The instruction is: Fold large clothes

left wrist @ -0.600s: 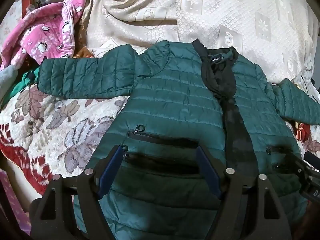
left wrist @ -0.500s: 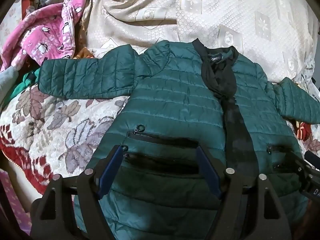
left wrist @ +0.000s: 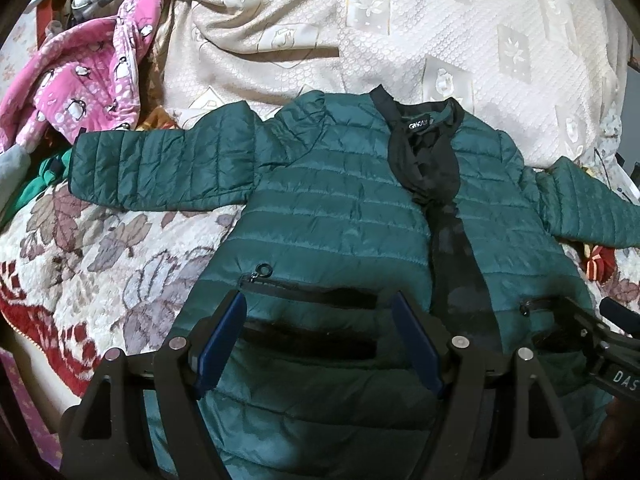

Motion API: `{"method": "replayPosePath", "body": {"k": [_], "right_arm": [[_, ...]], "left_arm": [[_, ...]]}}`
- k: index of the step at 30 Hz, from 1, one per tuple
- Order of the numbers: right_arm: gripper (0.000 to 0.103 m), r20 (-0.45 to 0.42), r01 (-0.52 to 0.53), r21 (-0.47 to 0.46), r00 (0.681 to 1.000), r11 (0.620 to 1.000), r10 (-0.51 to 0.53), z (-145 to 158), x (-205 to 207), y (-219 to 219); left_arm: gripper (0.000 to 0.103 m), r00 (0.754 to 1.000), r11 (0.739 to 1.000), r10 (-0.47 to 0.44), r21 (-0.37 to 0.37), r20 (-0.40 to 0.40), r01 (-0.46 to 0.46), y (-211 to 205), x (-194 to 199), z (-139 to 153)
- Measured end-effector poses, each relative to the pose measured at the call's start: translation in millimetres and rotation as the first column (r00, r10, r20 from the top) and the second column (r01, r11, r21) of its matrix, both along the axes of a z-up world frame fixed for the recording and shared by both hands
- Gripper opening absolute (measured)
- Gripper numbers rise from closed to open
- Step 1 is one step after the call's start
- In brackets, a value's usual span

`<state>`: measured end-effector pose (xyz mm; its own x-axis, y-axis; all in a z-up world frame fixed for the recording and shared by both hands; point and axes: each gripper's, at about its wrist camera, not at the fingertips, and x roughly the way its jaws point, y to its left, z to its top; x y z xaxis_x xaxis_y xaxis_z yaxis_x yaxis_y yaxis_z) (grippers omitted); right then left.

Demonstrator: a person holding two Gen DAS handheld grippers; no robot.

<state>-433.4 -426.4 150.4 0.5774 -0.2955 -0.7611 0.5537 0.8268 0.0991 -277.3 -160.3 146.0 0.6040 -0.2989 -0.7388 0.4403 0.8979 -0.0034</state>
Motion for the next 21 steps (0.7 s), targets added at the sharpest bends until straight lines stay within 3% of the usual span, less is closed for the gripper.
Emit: {"method": "replayPosePath", "body": {"k": [12,21], "right_arm": [[0.102,0.027,0.005,-0.009,1.000,1.000,-0.005,5,7,-4],[0.102,-0.036,0.004,0.032,0.999,0.999,-0.003,2,15,-7]], "left_arm": [[0.046,1.000,1.000,0.001,-0.019,0.001,-0.001,-5,5,2],[0.046,1.000,1.000,0.003,-0.015,0.003,-0.003,-8,7,1]]}}
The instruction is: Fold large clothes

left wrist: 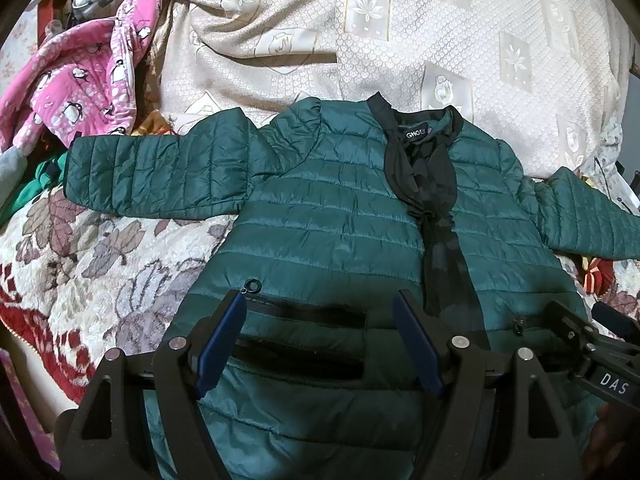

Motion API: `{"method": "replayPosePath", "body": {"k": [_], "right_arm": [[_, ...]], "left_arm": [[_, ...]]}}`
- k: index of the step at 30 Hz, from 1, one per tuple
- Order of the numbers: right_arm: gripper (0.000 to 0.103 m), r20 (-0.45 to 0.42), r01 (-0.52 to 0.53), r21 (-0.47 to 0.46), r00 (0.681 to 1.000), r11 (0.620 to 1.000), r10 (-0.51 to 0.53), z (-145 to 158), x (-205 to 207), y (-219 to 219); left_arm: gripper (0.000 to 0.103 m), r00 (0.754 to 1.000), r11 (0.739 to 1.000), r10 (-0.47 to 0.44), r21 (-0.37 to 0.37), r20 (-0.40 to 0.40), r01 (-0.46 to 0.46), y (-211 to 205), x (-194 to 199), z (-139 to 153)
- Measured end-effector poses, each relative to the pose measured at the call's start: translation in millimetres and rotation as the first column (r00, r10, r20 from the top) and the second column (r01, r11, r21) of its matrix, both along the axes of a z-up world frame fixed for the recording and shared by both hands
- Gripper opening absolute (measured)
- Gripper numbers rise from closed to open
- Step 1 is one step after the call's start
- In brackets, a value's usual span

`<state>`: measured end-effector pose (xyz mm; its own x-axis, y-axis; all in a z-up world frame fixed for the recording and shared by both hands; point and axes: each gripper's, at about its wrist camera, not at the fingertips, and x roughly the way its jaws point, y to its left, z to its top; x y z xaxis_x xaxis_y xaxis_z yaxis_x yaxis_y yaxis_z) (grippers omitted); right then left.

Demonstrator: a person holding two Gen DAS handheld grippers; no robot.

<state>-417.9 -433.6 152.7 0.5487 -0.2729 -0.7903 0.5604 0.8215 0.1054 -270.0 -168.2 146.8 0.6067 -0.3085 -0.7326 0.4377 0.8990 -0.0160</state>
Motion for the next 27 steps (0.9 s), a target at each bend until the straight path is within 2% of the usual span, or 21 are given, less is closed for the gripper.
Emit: {"method": "replayPosePath", "body": {"k": [6,11,27], "right_arm": [[0.102,0.024,-0.001,-0.016,1.000,1.000,0.001,-2,2,-1],[0.102,-0.005,-0.005,-0.007,1.000,1.000,0.004,-6,6,-2],[0.102,-0.022,-0.021,-0.023,1.000,1.000,0.020,-8,21,-4]], "left_arm": [[0.046,1.000,1.000,0.003,0.009,-0.012,-0.003,-2,5,-5],[0.046,1.000,1.000,0.006,0.009,-0.017,-0.006,0,6,-8],[0.046,0.999,1.000,0.013,0.019,-0.034,-0.012,2,20,-18]]}}
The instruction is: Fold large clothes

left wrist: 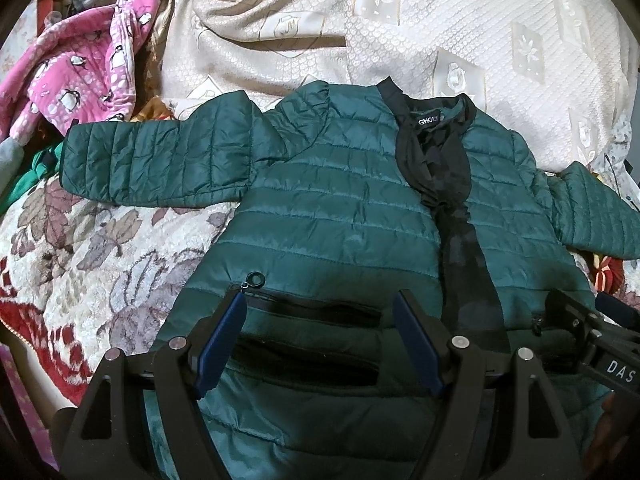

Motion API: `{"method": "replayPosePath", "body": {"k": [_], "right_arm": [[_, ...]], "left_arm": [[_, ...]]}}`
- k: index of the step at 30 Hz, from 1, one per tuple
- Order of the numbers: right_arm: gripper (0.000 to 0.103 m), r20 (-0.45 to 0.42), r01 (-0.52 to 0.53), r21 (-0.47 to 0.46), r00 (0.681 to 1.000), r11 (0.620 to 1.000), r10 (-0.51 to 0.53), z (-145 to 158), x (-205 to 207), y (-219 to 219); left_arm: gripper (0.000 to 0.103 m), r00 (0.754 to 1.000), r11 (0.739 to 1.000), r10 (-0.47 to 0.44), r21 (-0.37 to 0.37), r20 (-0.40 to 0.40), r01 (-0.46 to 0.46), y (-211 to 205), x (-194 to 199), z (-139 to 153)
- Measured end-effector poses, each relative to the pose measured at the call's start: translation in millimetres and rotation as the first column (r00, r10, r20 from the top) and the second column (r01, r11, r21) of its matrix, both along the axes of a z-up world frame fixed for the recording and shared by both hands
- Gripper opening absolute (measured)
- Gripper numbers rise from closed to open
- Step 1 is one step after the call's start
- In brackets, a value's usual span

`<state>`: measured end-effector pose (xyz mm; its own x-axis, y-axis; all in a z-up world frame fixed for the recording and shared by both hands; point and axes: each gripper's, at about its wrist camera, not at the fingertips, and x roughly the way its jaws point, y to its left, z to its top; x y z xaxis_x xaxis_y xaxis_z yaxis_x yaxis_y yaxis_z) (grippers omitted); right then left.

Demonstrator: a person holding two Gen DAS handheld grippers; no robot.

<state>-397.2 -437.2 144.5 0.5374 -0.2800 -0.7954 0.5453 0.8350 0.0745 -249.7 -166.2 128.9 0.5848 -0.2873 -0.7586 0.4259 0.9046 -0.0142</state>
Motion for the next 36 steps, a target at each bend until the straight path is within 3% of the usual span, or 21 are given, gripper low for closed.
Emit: {"method": "replayPosePath", "body": {"k": [14,36], "right_arm": [[0.102,0.004,-0.010,0.013,1.000,1.000,0.010,-6,11,-1],[0.102,-0.004,-0.009,-0.066,1.000,0.998,0.008,11,10,7]], "left_arm": [[0.046,1.000,1.000,0.012,0.013,0.016,-0.012,-5,13,-2],[0.046,0.999,1.000,0.014,-0.006,0.043,-0.014,11,3,18]]}}
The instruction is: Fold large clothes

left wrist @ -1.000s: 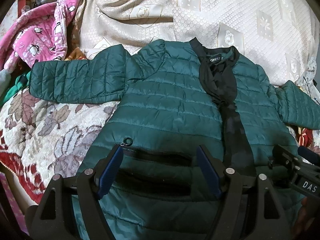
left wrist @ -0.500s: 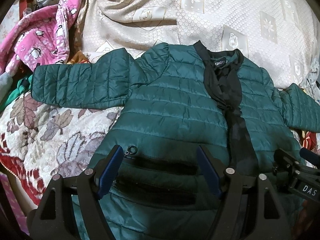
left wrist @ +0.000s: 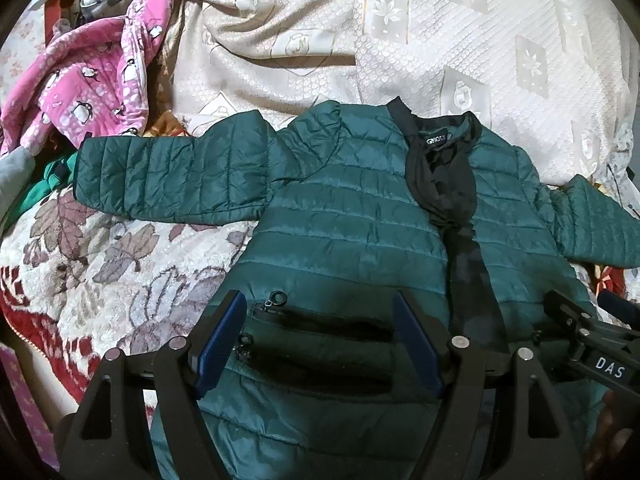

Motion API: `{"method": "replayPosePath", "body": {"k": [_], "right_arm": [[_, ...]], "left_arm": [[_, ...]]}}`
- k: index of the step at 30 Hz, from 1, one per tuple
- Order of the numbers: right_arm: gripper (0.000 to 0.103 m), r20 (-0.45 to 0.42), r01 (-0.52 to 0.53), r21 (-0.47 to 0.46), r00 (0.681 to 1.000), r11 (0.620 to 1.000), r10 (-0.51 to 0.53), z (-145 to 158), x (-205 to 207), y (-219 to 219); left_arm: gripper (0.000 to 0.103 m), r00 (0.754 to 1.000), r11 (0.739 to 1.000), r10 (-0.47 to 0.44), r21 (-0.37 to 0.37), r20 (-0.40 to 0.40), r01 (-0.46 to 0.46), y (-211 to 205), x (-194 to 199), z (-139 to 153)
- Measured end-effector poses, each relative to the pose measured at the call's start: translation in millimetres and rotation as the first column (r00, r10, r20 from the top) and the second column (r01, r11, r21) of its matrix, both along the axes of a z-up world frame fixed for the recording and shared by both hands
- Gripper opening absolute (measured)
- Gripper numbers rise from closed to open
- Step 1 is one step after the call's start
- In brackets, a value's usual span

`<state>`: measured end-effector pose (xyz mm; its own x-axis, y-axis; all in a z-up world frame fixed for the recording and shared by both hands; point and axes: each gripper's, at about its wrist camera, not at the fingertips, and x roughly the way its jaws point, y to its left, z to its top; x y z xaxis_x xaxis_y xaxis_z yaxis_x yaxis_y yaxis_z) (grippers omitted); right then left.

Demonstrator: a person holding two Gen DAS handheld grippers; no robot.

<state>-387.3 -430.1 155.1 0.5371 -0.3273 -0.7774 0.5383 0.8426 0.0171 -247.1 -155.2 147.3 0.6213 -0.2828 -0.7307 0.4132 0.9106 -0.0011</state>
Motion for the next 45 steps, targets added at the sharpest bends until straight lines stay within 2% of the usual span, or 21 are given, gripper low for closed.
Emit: {"method": "replayPosePath", "body": {"k": [11,22,26,35,45], "right_arm": [[0.102,-0.006,-0.009,0.004,1.000,1.000,0.010,-2,10,-8],[0.102,0.023,-0.030,0.068,0.999,0.997,0.028,-7,21,-16],[0.102,0.029,-0.033,0.071,0.999,0.997,0.031,-8,22,-17],[0.102,-0.018,-0.049,0.063,0.999,0.997,0.050,-20,43,-17],[0.102,-0.029,-0.063,0.061,0.997,0.996,0.065,-26,61,-19]], "left_arm": [[0.046,1.000,1.000,0.017,0.010,-0.020,-0.017,-8,12,-3],[0.046,1.000,1.000,0.020,0.010,0.000,-0.020,-15,16,6],[0.046,1.000,1.000,0.018,0.014,-0.007,-0.018,-18,23,1],[0.046,0.997,0.999,0.032,-0.025,-0.066,-0.034,-19,48,-16],[0.046,0.998,0.999,0.045,0.004,-0.052,-0.045,-23,72,-24]]}}
